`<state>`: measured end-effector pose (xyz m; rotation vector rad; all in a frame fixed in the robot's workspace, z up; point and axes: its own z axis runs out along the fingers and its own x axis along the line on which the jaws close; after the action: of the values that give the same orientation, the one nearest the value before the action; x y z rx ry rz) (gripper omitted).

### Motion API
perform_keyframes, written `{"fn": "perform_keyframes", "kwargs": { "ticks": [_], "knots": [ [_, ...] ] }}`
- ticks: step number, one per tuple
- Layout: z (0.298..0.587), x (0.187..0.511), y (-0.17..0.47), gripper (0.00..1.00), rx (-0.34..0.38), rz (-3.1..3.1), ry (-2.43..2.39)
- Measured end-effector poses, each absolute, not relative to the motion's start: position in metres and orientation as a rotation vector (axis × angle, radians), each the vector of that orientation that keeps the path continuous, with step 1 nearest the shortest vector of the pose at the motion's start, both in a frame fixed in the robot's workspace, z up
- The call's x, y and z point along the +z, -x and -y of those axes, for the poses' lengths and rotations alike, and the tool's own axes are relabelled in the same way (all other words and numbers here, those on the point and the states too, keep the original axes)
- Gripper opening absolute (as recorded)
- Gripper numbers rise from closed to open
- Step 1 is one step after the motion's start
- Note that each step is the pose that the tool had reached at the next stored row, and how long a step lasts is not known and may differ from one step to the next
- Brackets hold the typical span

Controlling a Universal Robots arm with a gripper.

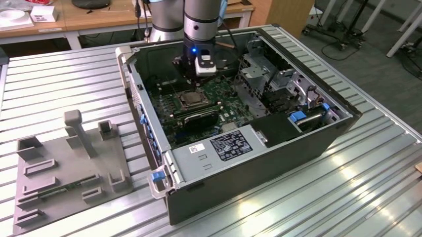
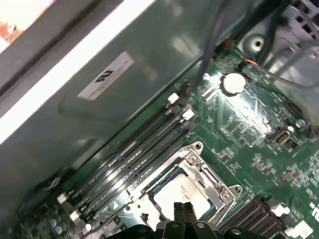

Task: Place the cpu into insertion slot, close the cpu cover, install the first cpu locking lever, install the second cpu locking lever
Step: 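Close the cpu cover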

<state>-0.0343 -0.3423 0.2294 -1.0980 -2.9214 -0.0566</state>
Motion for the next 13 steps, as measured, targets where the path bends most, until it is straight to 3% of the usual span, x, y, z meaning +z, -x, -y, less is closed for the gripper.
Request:
{"fn": "perform_keyframes", "kwargs": {
  "ticks": [13],
  "knots": [
    [0.3423,0.2280,0.0343,0.11,-0.054,3.026,0.756]
  ]
}}
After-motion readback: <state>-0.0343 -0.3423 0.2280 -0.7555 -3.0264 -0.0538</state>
